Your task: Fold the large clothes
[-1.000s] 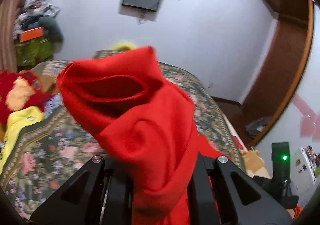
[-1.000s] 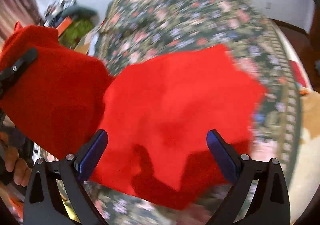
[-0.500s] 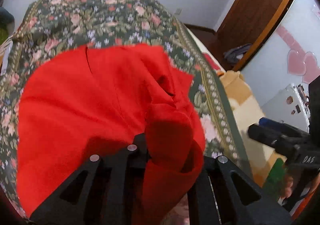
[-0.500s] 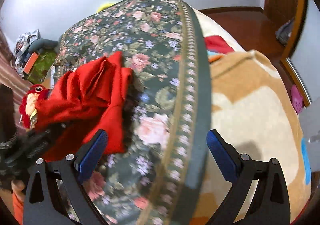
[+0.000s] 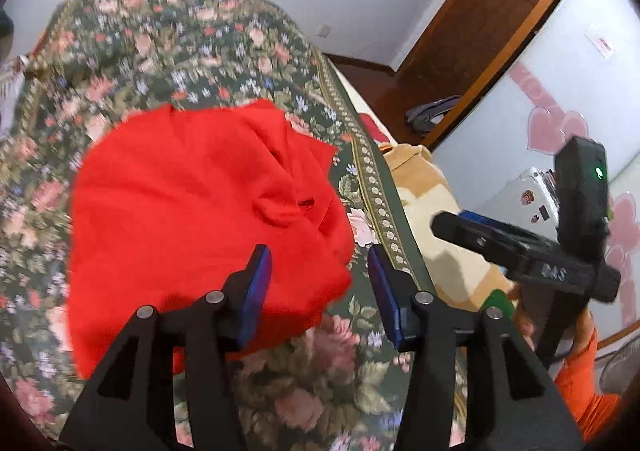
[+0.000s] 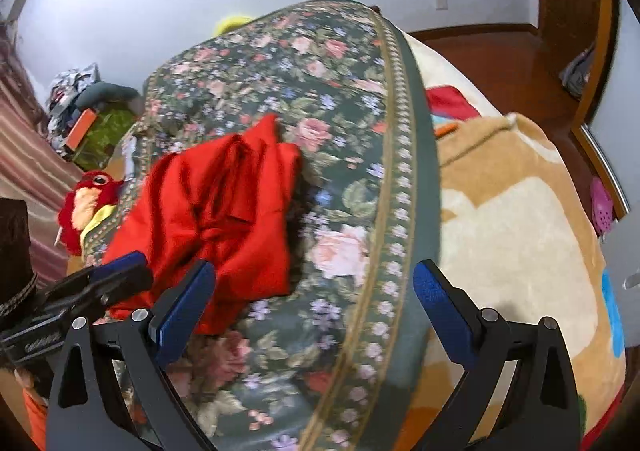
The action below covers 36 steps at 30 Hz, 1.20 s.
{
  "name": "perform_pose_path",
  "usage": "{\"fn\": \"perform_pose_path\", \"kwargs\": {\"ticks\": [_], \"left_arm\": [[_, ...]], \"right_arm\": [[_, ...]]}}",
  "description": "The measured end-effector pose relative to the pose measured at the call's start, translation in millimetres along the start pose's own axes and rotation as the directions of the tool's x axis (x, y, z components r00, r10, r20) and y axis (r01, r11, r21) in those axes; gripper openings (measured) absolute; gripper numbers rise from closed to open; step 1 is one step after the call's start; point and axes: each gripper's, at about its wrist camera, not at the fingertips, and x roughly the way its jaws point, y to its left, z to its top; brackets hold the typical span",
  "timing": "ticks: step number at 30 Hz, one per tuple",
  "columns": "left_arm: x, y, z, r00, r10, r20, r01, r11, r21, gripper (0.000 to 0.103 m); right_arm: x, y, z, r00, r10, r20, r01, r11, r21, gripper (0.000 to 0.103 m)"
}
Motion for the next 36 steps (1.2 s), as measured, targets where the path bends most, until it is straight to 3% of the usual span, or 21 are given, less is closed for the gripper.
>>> {"fn": "perform_pose_path", "kwargs": {"ticks": [3, 6, 11, 15, 18, 22, 26, 29, 31, 32, 34, 36], "left_arm": [[-30.0, 3.3, -3.1, 0.994, 0.087, 0.066, -0.090, 0.995, 0.042, 0.052], [-50.0, 21.1, -4.6, 0.977, 0.178, 0.117, -0.183, 0.982, 0.037, 0.058], [-57.8, 74.6, -9.5, 0.951, 0.289, 0.107, -0.284, 0.957, -0.057, 0.058], [-43.3, 110.6, -21.9, 0.954, 0.297, 0.045, -0.290, 0.949, -0.124, 0.058], [-27.1, 128.2, -33.6, 0.967, 0.254, 0.015, -0.249, 0.957, -0.152, 0.060], [-18.3, 135.0, -47.1, 0.968, 0.248, 0.032, -0.240, 0.959, -0.151, 0.075], [-9.0, 142.6, -58.0, 0.975, 0.219, 0.033, -0.211, 0.964, -0.165, 0.083], [-3.1, 145.5, -65.0, 0.981, 0.192, 0.031, -0.183, 0.966, -0.180, 0.087], [-2.1, 145.7, -67.1, 0.983, 0.181, 0.033, -0.172, 0.967, -0.186, 0.087], [-1.9, 146.0, -67.3, 0.983, 0.179, 0.033, -0.170, 0.967, -0.188, 0.087], [-2.2, 146.3, -66.0, 0.984, 0.178, 0.022, -0.171, 0.966, -0.194, 0.087], [-4.6, 144.7, -62.9, 0.981, 0.192, 0.014, -0.186, 0.964, -0.191, 0.086]], "right_arm": [[-0.6, 17.3, 2.3, 0.999, 0.042, -0.005, -0.042, 0.999, -0.016, 0.098], [6.0, 33.3, 3.6, 0.997, 0.072, -0.023, -0.072, 0.997, -0.029, 0.098], [32.7, 60.4, 4.6, 0.987, 0.135, -0.087, -0.137, 0.990, -0.023, 0.098], [58.4, 72.4, 4.6, 0.977, 0.159, -0.144, -0.160, 0.987, 0.008, 0.098], [82.1, 75.3, 6.5, 0.969, 0.162, -0.187, -0.160, 0.987, 0.027, 0.098], [107.9, 72.4, 8.6, 0.964, 0.139, -0.225, -0.128, 0.990, 0.059, 0.098], [119.9, 74.4, 8.3, 0.964, 0.128, -0.233, -0.121, 0.992, 0.047, 0.094], [124.1, 85.0, 5.0, 0.966, 0.110, -0.235, -0.116, 0.993, -0.014, 0.078], [127.3, 92.0, 4.0, 0.964, 0.110, -0.242, -0.125, 0.991, -0.048, 0.056], [127.4, 96.5, 2.9, 0.966, 0.101, -0.238, -0.120, 0.990, -0.067, 0.052], [123.7, 103.1, 3.6, 0.971, 0.101, -0.216, -0.124, 0.988, -0.095, 0.023], [118.3, 104.7, 8.5, 0.972, 0.130, -0.198, -0.149, 0.985, -0.084, 0.011]]}}
